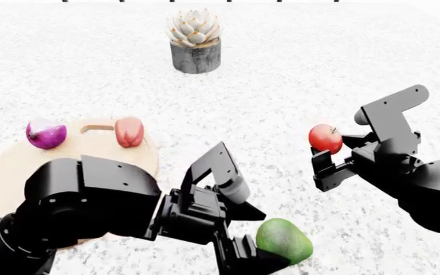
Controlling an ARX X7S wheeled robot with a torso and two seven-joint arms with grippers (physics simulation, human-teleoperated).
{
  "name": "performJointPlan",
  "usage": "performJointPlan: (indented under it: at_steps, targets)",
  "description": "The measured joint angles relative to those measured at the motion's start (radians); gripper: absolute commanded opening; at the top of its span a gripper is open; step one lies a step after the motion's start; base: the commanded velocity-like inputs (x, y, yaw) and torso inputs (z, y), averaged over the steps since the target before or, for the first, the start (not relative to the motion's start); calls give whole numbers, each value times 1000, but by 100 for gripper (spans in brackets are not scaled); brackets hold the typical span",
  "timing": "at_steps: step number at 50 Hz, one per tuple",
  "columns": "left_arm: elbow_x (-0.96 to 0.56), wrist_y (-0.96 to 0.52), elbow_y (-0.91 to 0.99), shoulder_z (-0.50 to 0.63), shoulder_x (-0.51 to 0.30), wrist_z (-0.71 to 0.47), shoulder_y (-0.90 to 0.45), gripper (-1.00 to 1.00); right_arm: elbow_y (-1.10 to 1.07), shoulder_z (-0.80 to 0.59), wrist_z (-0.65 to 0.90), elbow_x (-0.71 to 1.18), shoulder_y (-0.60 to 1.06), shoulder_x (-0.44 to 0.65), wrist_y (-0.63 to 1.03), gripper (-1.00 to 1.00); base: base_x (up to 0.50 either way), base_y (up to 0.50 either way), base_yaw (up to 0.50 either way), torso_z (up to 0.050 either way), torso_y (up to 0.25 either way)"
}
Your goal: Place the avocado, onion, tomato and bell pepper on the cutting board.
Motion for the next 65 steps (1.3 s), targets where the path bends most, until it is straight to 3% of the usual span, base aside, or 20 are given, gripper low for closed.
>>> performJointPlan:
  at_steps: [15, 16, 47, 65]
  targets:
    - [23, 14, -49, 24, 16, 31, 5, 100, 11, -3, -3, -8, -4, -4, -7, -100, 0, 0, 0, 0, 0]
    - [23, 13, -50, 25, 16, 32, 5, -100, 11, -3, -3, -8, -5, -4, -8, -100, 0, 0, 0, 0, 10]
    - [11, 34, -17, 12, -6, 17, 8, -100, -6, 3, -2, -13, -11, 8, -12, -100, 0, 0, 0, 0, 0]
    - [-29, 81, 76, -76, -66, -97, 8, -100, -28, 10, 12, 0, -3, 6, -6, -100, 0, 0, 0, 0, 0]
